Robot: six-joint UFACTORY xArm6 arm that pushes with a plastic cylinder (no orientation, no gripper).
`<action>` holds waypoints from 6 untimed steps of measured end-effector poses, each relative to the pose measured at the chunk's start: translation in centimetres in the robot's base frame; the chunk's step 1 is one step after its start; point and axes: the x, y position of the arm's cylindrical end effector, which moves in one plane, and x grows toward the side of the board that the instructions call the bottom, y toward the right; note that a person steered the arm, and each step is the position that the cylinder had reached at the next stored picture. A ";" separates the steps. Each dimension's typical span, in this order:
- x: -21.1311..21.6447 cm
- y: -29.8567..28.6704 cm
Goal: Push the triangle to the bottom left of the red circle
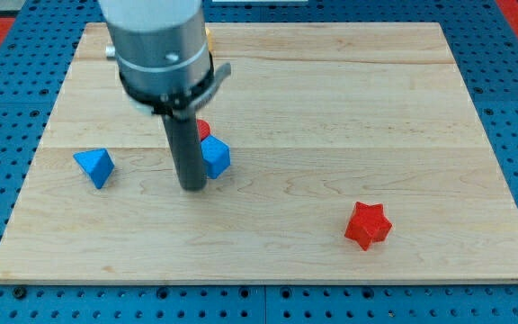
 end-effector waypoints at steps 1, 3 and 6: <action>4.4 -7.8; -0.4 -13.8; -4.6 -9.9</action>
